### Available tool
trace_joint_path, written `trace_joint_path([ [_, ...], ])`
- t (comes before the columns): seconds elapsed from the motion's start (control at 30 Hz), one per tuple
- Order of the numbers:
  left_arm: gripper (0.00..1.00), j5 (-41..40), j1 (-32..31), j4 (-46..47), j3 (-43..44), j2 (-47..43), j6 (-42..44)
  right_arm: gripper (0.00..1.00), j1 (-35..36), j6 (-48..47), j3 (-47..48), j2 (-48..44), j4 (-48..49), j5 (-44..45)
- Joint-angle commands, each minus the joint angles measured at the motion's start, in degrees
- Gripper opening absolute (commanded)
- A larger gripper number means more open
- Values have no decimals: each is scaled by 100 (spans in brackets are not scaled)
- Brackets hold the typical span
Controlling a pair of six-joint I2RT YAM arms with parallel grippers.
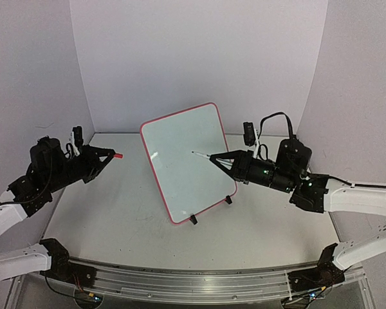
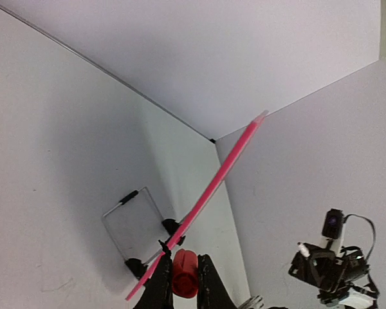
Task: Write a sentence on the whiteboard
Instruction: Place the pen cap at the center of the board.
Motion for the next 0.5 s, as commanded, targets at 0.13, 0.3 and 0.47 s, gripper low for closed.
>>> trace_joint_path([
  [0.13, 0, 473, 310, -2805, 764, 1073, 1532, 0, -755, -1103, 902, -58, -2008, -1017],
  [0.3, 0, 664, 605, -2818, 879, 1911, 2126, 0, -814, -1320, 1116, 144, -2291, -1145],
  [0.47, 0, 1222, 1061, -2535, 898, 3009, 2503, 0, -809, -1390, 1072, 176, -2290, -1133],
])
